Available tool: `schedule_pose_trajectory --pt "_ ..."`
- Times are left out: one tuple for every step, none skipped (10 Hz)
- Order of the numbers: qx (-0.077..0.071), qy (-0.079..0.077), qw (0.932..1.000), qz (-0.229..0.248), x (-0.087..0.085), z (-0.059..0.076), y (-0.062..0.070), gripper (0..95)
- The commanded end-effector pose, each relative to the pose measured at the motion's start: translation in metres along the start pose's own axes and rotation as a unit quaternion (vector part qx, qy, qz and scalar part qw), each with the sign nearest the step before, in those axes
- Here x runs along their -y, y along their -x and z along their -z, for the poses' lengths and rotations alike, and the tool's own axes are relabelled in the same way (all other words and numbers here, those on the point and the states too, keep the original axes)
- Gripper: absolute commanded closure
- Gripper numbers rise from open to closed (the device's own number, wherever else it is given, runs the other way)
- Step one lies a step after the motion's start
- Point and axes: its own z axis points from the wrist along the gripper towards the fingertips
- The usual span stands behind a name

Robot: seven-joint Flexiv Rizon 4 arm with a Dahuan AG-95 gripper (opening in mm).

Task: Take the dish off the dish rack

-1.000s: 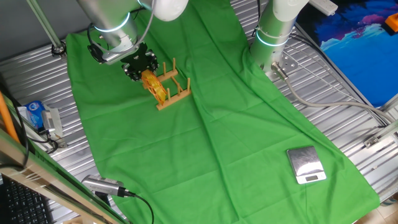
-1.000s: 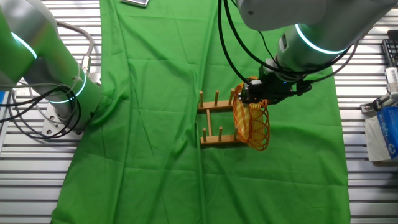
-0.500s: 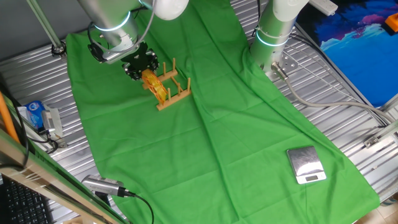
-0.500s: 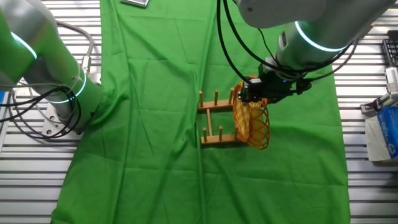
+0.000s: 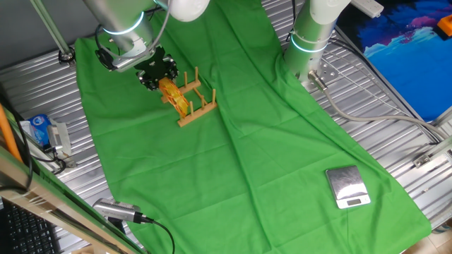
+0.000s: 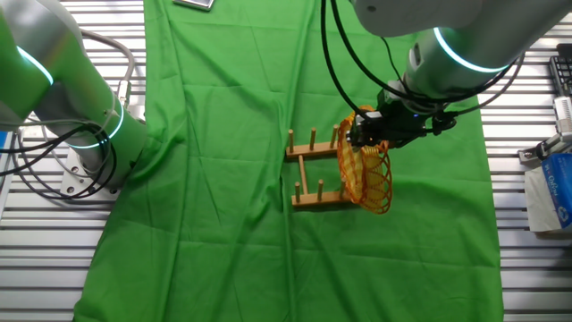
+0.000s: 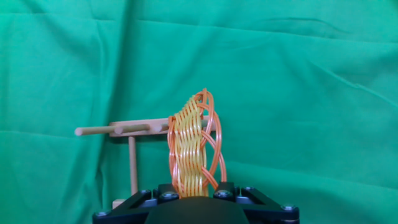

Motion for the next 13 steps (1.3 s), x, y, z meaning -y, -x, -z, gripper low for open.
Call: schedule_pose_trajectory --pt "-0.001 0.001 1.0000 0.000 -0.0015 0.0012 -0.0007 57.0" --pt "-0.002 0.001 1.0000 -0.001 -0.0021 0.0016 -0.0012 57.0" --pt "-0.004 0.002 1.0000 -0.001 -0.0029 0.0023 -0.0020 57.0" --pt "-0.004 0.002 1.0000 -0.001 -0.0036 0.0028 -0.0026 57.0" --pt "-0.004 0.002 1.0000 -0.002 -0.0038 0.0030 -0.0028 57.0" --pt "-0.004 0.002 1.0000 -0.002 -0.0041 0.0034 -0.0029 57.0" --pt "-0.004 0.003 1.0000 -0.003 -0.0045 0.0038 -0.0032 57.0" --pt "-0.005 0.003 1.0000 -0.004 -0.0049 0.0042 -0.0036 57.0" --pt "-0.006 0.003 1.0000 -0.005 -0.0048 0.0047 -0.0036 57.0" --pt "-0.007 0.004 1.0000 -0.005 -0.0046 0.0054 -0.0037 57.0" --pt "-0.008 0.004 0.9999 -0.007 -0.0048 0.0064 -0.0039 57.0" --pt "-0.009 0.004 0.9999 -0.007 -0.0047 0.0072 -0.0041 57.0" --pt "-0.010 0.004 0.9999 -0.008 -0.0046 0.0080 -0.0042 57.0"
